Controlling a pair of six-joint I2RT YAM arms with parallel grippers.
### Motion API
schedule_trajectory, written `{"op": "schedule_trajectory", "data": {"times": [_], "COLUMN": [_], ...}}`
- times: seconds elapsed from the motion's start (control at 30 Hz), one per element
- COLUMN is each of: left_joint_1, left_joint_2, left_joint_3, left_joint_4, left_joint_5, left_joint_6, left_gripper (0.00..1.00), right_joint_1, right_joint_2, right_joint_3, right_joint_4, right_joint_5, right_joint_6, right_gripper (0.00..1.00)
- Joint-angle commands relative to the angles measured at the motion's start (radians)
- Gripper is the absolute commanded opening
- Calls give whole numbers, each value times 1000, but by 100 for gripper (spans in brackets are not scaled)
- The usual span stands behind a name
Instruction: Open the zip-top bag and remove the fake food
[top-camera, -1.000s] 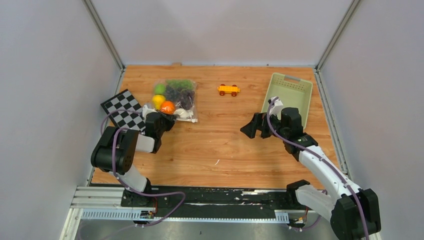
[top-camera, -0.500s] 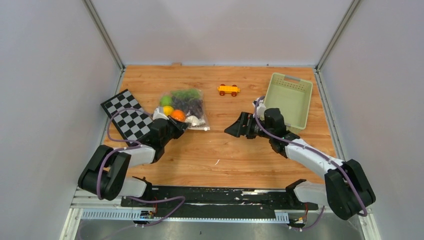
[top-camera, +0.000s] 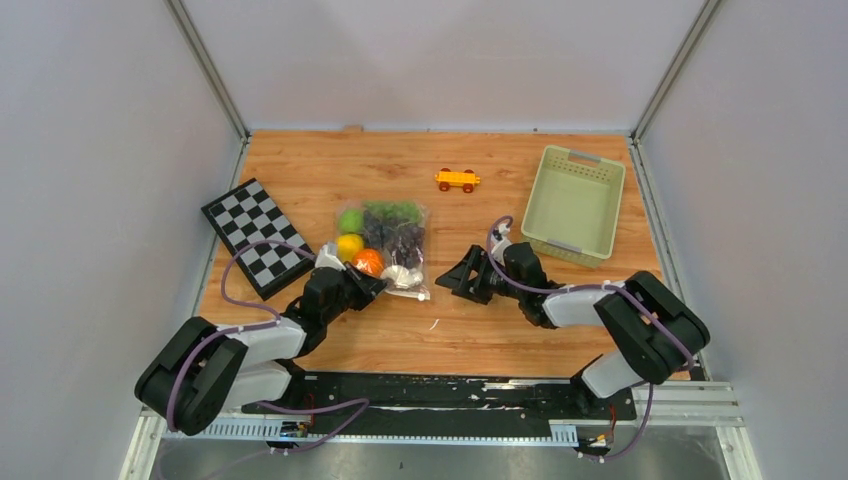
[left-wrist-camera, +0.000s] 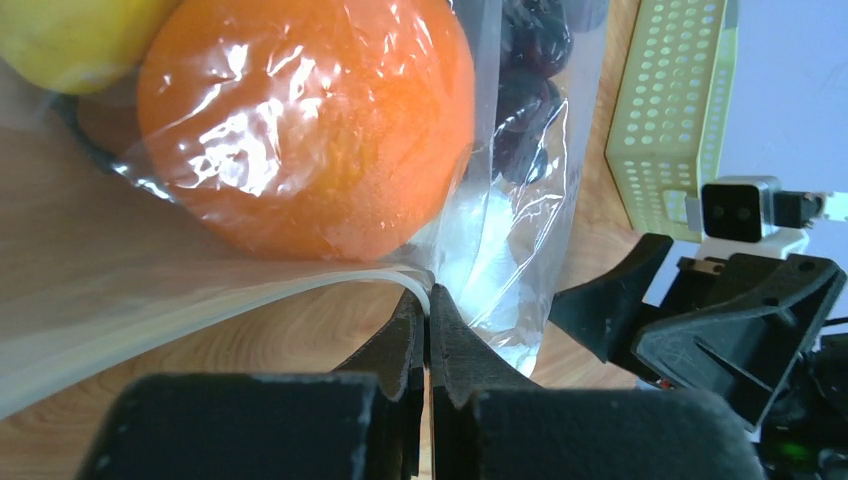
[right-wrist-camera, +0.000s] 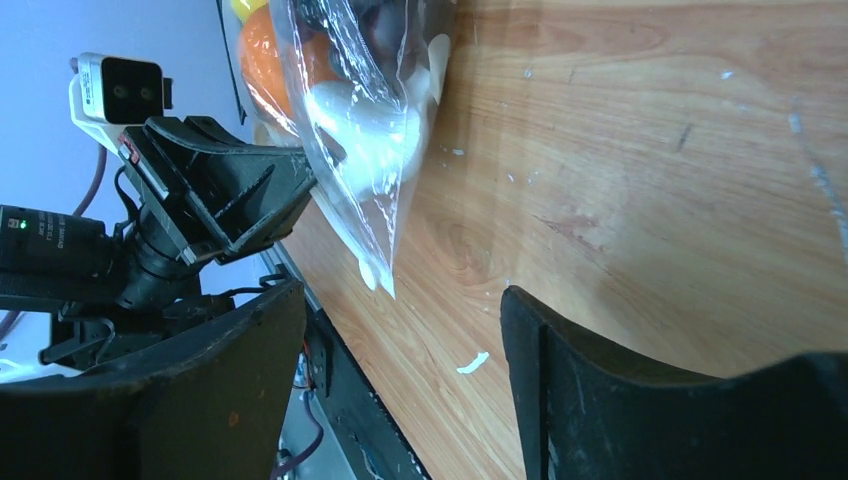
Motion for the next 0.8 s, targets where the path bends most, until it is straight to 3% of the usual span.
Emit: {"op": "schedule_trajectory", "data": {"times": [0.0, 0.27, 0.43, 0.67, 0.77], "left_joint_1": [-22, -30, -34, -34, -33], "left_joint_2": [-35, -37, -36, -37, -51], "left_joint_3": [-16, -25, -26, -24, -23], "left_joint_4": [23, 26, 25, 19, -1], "left_joint_5": [15, 19, 18, 21, 28], "left_joint_6": [-40, -56, -59, -66, -69], "left_gripper": [0, 0, 0, 0, 10], "right_joint_1": [41, 88, 93, 95, 97], "right_joint_2": [98, 265, 308, 337, 331], "right_joint_3": [9, 25, 44, 49, 53], "right_joint_4": [255, 461, 499, 554, 557], "right_joint_5": [3, -19, -33, -49, -55], "right_joint_6": [89, 145, 149, 159, 159], "right_gripper": [69, 49, 35, 6, 0]}}
